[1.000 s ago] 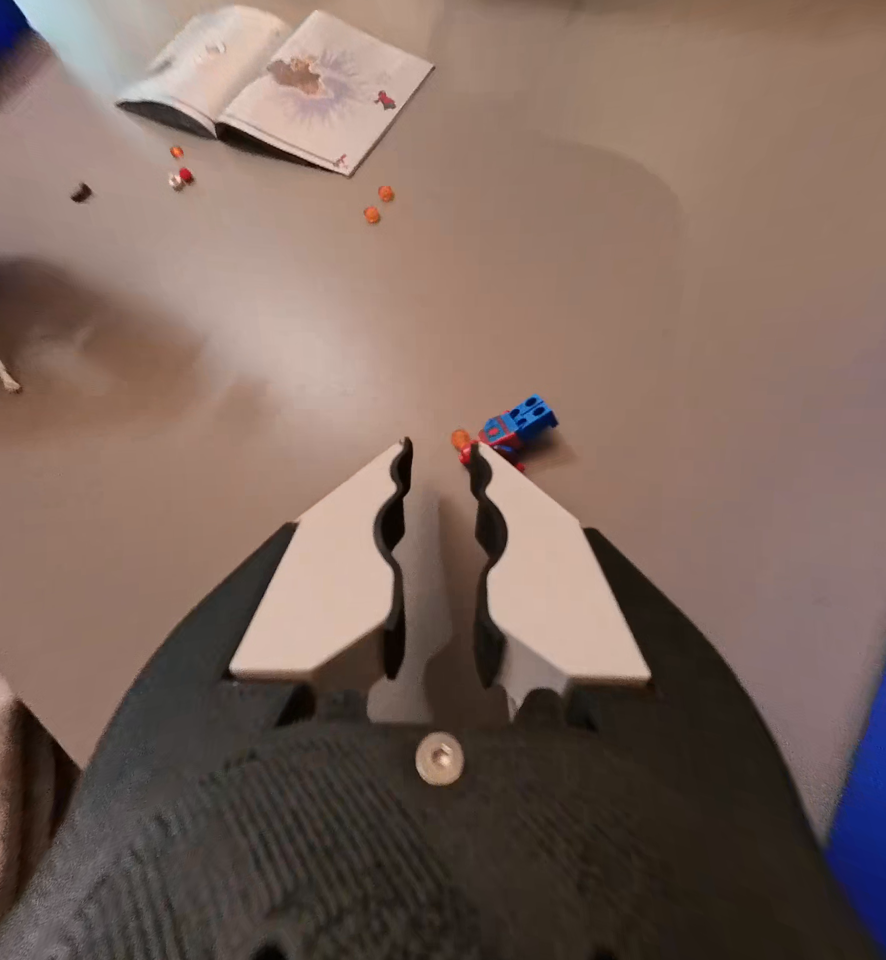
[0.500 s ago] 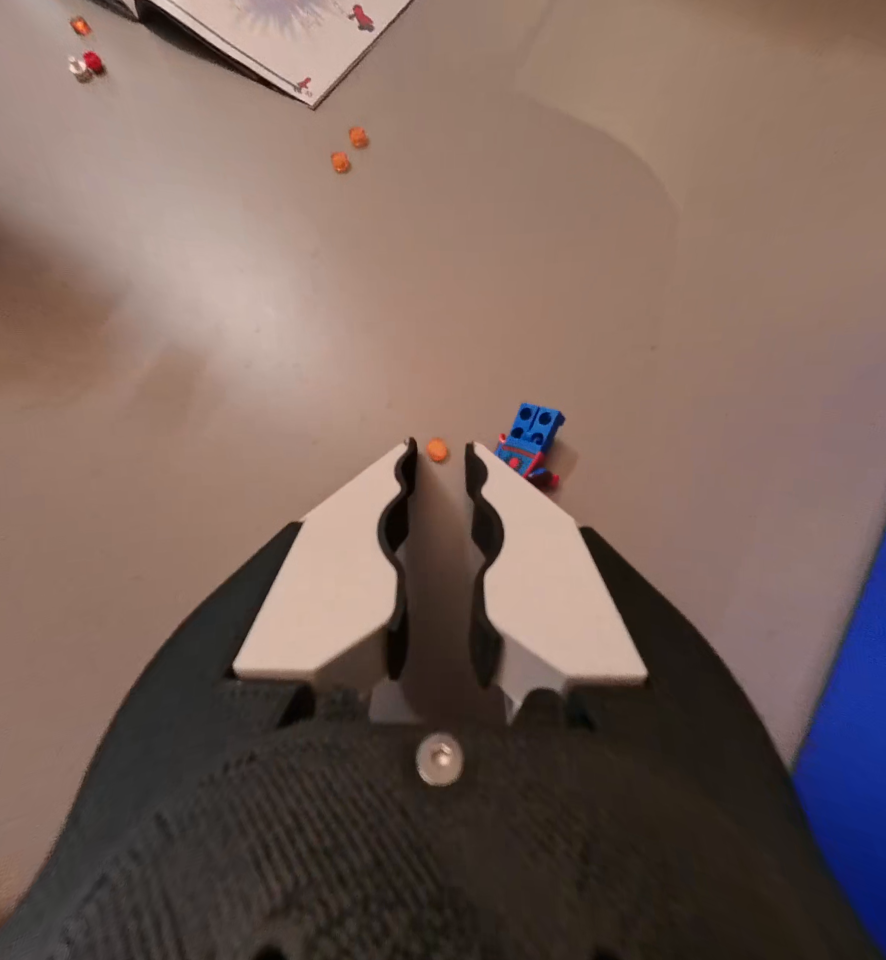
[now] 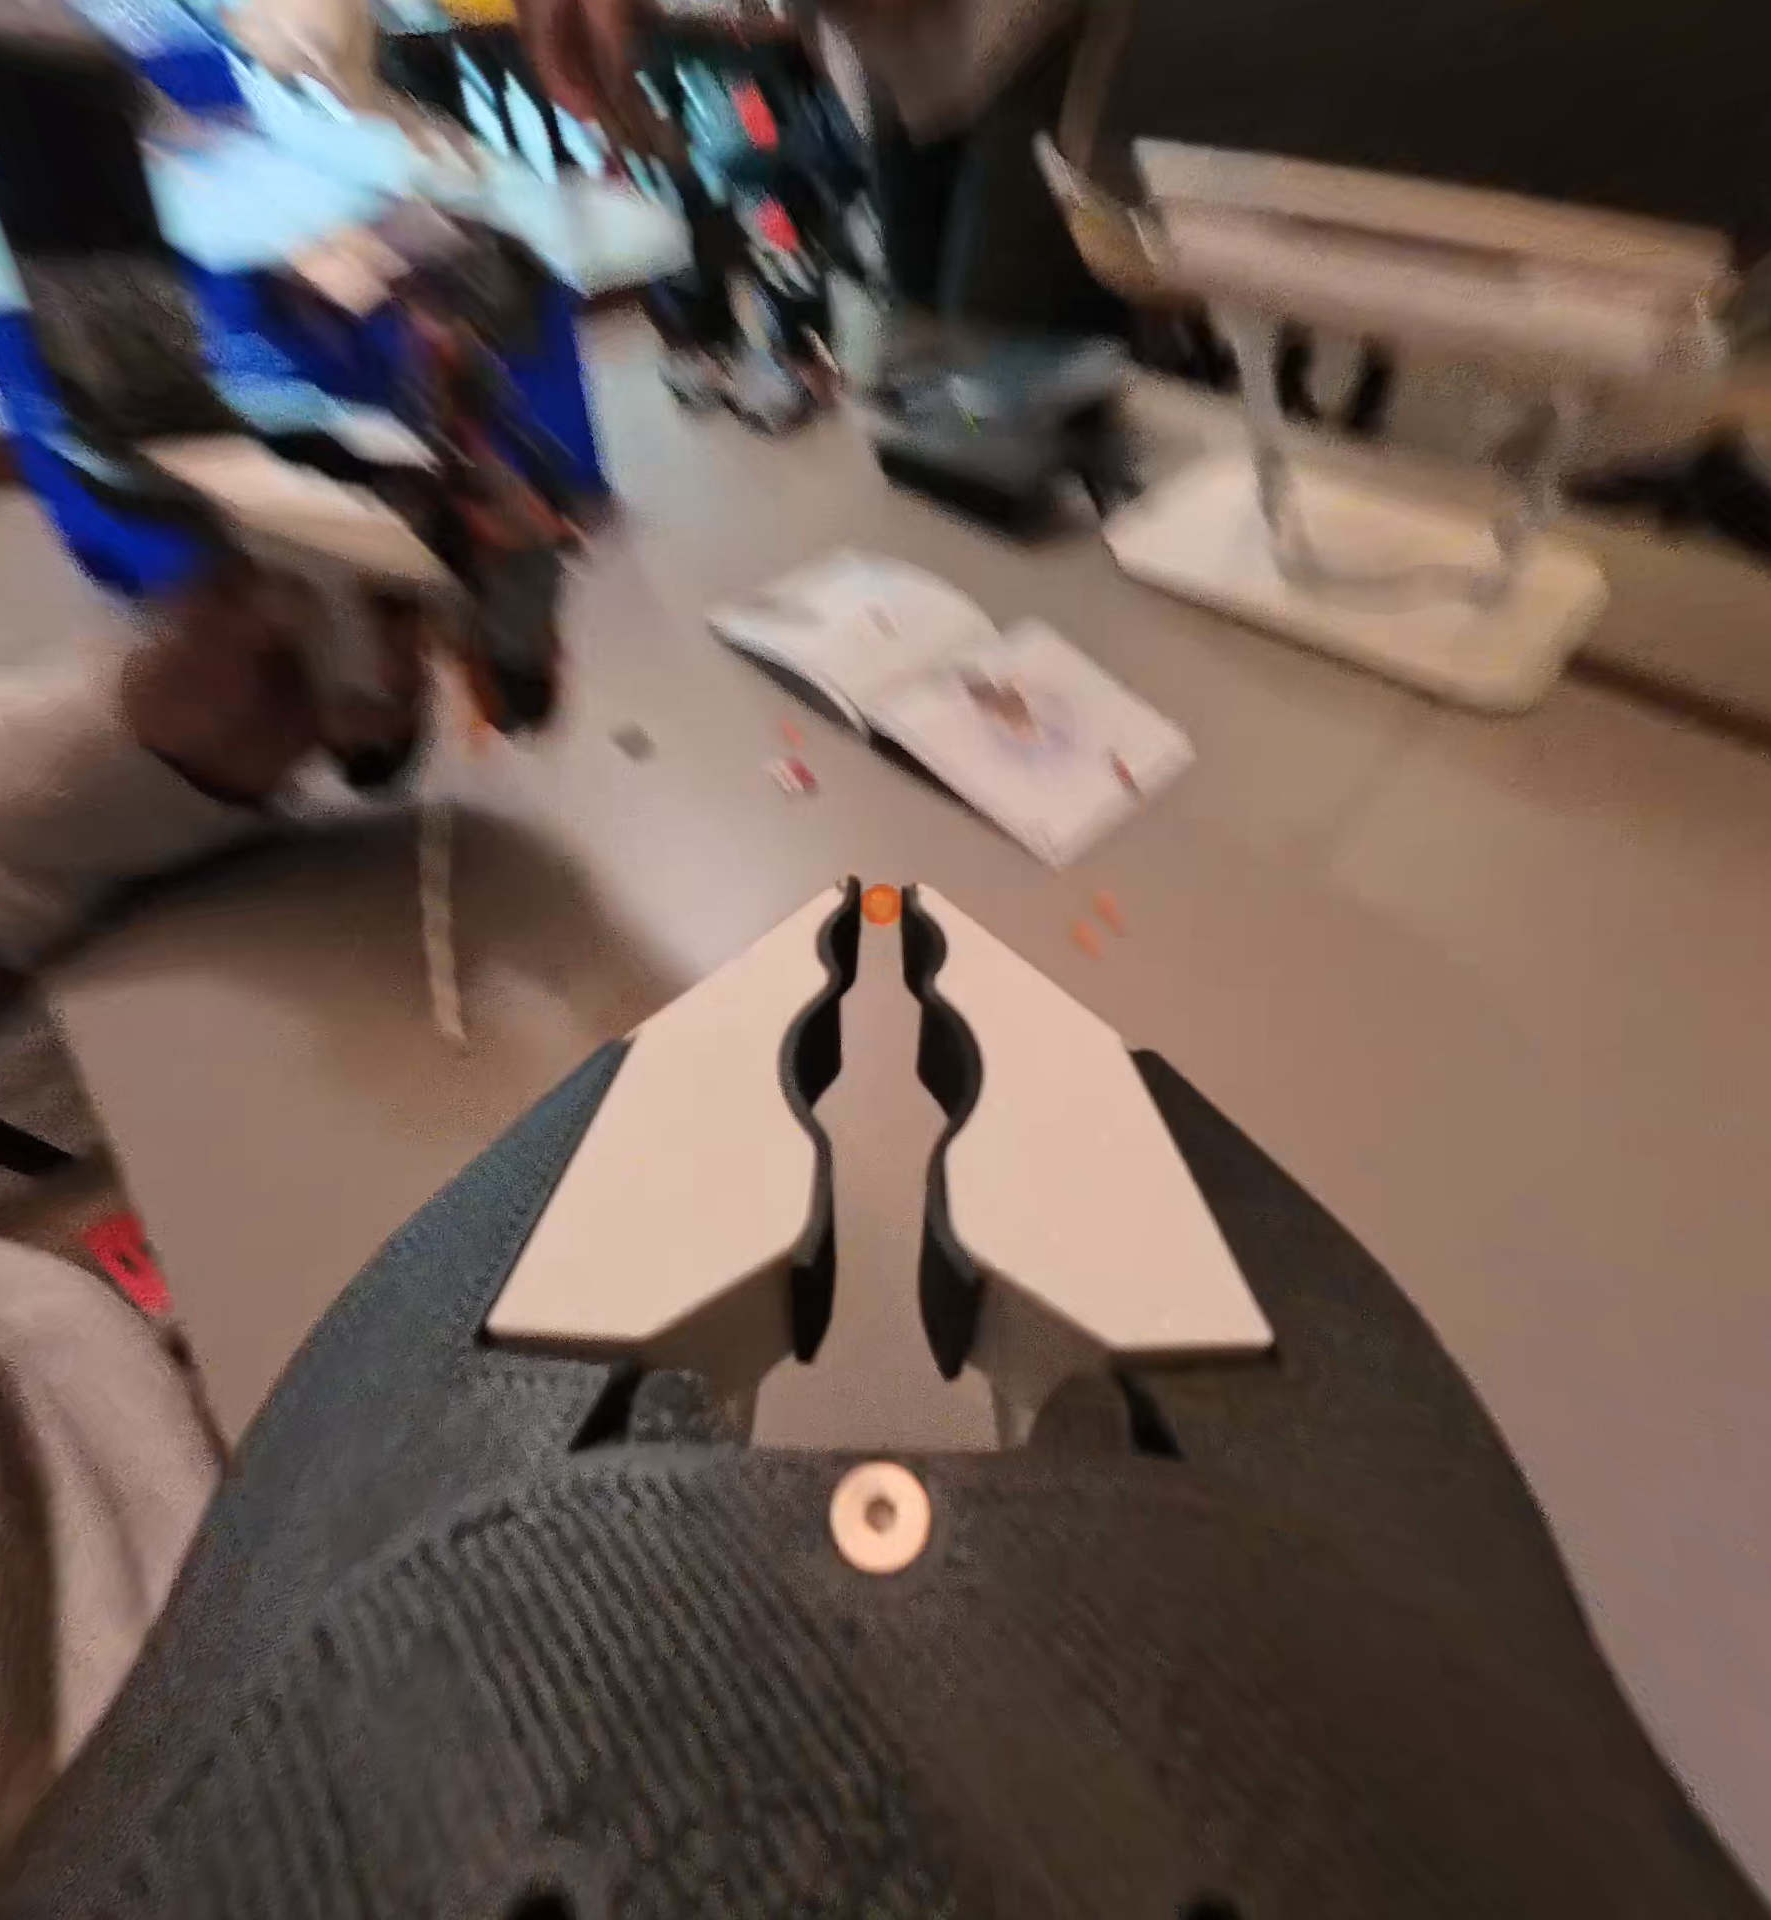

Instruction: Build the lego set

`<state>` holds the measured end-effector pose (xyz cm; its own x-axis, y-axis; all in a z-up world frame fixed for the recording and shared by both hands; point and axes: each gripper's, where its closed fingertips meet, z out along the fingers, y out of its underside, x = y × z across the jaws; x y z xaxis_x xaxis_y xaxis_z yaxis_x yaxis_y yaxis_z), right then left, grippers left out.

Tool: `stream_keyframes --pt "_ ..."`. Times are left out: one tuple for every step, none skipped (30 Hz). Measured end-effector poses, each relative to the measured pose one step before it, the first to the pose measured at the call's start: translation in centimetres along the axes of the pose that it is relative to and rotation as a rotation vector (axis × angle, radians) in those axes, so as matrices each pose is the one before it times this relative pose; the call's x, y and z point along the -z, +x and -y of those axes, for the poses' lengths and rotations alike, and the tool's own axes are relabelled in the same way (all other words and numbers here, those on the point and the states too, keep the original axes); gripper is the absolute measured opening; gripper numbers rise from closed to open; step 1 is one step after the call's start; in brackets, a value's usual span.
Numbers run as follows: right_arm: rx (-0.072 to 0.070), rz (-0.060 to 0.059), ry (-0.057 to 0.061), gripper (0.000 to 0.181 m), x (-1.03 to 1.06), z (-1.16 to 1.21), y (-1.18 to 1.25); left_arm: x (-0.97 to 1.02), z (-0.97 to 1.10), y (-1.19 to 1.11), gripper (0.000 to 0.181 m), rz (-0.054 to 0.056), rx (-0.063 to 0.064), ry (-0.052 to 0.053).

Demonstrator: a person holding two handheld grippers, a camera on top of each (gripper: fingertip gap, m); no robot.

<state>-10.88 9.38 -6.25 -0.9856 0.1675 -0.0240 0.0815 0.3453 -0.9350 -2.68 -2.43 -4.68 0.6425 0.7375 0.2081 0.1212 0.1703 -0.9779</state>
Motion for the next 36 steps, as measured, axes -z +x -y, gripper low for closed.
stream_keyframes --pt "0.0228 0.0543 0.0825 0.005 -0.516 2.478 -2.156 -0.052 0.073 0.139 0.036 -0.0017 -0.0098 0.0029" --pt "0.0173 0.0608 0.0823 0.005 -0.826 2.363 -2.134 -0.012 0.139 0.145 0.036 -0.0021 -0.009 0.0074" --pt "0.0121 0.059 0.0805 0.005 -1.108 2.12 -1.895 0.03 0.231 0.174 0.036 -0.0051 -0.006 0.0131" --pt "0.0057 0.0556 0.0762 0.005 -1.309 1.799 -1.581 0.07 0.298 0.192 0.036 -0.0084 -0.0001 0.018" --pt "-0.0016 0.0585 0.067 0.005 -1.427 1.373 -1.346 0.09 0.327 0.152 0.036 -0.0101 0.0073 0.0216" --pt "-0.0089 0.0569 0.0498 0.004 -1.482 0.839 -1.028 0.134 0.364 0.138 0.036 -0.0128 0.0136 0.0242" --pt "-0.015 0.0444 0.0277 0.004 -1.414 0.245 -0.604 0.167 0.444 0.107 0.036 -0.0118 0.0163 0.0288" --pt "-0.0173 0.0329 0.0103 0.004 -1.247 -0.185 -0.279 0.224 0.527 0.05 0.036 -0.0089 0.0175 0.0345" --pt "-0.0149 0.0242 0.0042 0.004 -0.986 -0.344 -0.085 0.276 0.584 0.026 0.036 -0.0085 0.0191 0.0378" --pt "-0.0096 0.0139 0.0092 0.004 -0.665 -0.313 0.049 0.301 0.573 -0.027 0.036 -0.0072 0.0207 0.037" --pt "-0.0069 0.0084 0.0158 0.004 -0.387 -0.213 0.123 0.319 0.499 -0.075 0.036 -0.0059 0.0221 0.0324" --pt "-0.0101 0.0089 0.0177 0.004 -0.185 -0.154 0.127 0.295 0.416 -0.086 0.035 -0.0062 0.021 0.0253" --pt "-0.0152 0.0137 0.0192 0.003 -0.067 -0.063 0.088 0.247 0.333 -0.062 0.035 -0.0057 0.0166 0.02" --pt "-0.0202 0.0201 0.0209 0.003 -0.017 0.036 0.038 0.159 0.228 -0.033 0.035 -0.0031 0.0099 0.0125" --pt "-0.0229 0.0249 0.0209 0.004 -0.013 0.083 -0.004 0.07 0.087 -0.044 0.035 0.0008 0.0033 0.0044" --pt "-0.0235 0.0271 0.0193 0.004 -0.018 0.098 -0.031 -0.01 -0.044 -0.022 0.035 0.0025 -0.0003 -0.0028" --pt "-0.0228 0.0251 0.0164 0.004 -0.038 0.056 -0.004 -0.076 -0.13 -0.002 0.035 0.002 -0.0027 -0.0077" --pt "-0.0205 0.0184 0.0114 0.004 -0.076 -0.032 0.086 -0.111 -0.191 0.025 0.035 0.0026 -0.0057 -0.0108" --pt "-0.0167 0.0135 0.0052 0.004 -0.106 -0.135 0.127 -0.085 -0.149 0.013 0.036 0.0045 -0.0084 -0.009" --pt "-0.0132 0.0122 0.0032 0.004 -0.104 -0.195 0.125 -0.053 -0.086 -0.021 0.035 0.0061 -0.0081 -0.0056" --pt "-0.0142 0.0134 0.0053 0.004 -0.081 -0.181 0.051 -0.022 -0.065 -0.081 0.035 0.0071 -0.0051 -0.0044" --pt "-0.018 0.014 0.0073 0.004 -0.037 -0.162 0.023 0.025 -0.019 -0.129 0.036 0.0075 -0.0011 -0.0014" --pt "-0.0199 0.0106 0.0097 0.004 0.023 -0.12 0.061 0.038 0.048 -0.128 0.036 0.0061 0.0028 0.0029" --pt "-0.0203 0.0064 0.0123 0.004 0.081 -0.065 0.103 0.043 0.064 -0.064 0.036 0.0004 0.0058 0.005" --pt "-0.0205 0.0053 0.0134 0.004 0.118 0.003 0.103 0.008 0.034 -0.012 0.036 -0.0028 0.0069 0.0025" --pt "-0.0197 0.0058 0.0153 0.004 0.137 0.096 0.072 -0.031 -0.045 -0.023 0.036 -0.001 0.0049 -0.0016" --pt "-0.0175 0.0042 0.0154 0.004 0.144 0.143 0.075 -0.051 -0.099 -0.037 0.035 0.0016 0.0016 -0.0049" --pt "-0.0138 0.0012 0.0112 0.004 0.121 0.087 0.099 -0.082 -0.115 -0.014 0.035 0.0025 -0.0013 -0.006" --pt "-0.0091 -0.0016 0.006 0.004 0.1 0.027 0.109 -0.093 -0.137 -0.03 0.035 0.0037 -0.0024 -0.0077" --pt "-0.0045 -0.0038 0.0015 0.004 0.068 -0.05 0.112 -0.093 -0.149 -0.053 0.035 0.0051 -0.0022 -0.0087" --pt "-0.002 -0.004 -0.0009 0.004 0.047 -0.091 0.094 -0.086 -0.152 -0.073 0.035 0.0061 -0.0012 -0.008" --pt "-0.0025 -0.0023 -0.0006 0.004 0.016 -0.091 0.06 -0.072 -0.135 -0.076 0.035 0.0054 0.0001 -0.0071" --pt "-0.0049 0.0001 0.0005 0.004 -0.016 -0.067 0.031 -0.056 -0.106 -0.061 0.035 0.0037 0.001 -0.0053" --pt "-0.0055 0.0002 0.0 0.004 -0.012 -0.08 0.041 -0.015 -0.033 -0.027 0.035 0.0021 0.0004 -0.0018" --pt "-0.0036 -0.0023 -0.0014 0.004 -0.023 -0.082 0.065 0.003 0.027 -0.003 0.035 0.001 -0.0007 0.0013" --pt "-0.0017 -0.0045 -0.0023 0.004 0.0 -0.079 0.102 0.004 0.007 0.004 0.035 0.0 -0.0004 0.0005"
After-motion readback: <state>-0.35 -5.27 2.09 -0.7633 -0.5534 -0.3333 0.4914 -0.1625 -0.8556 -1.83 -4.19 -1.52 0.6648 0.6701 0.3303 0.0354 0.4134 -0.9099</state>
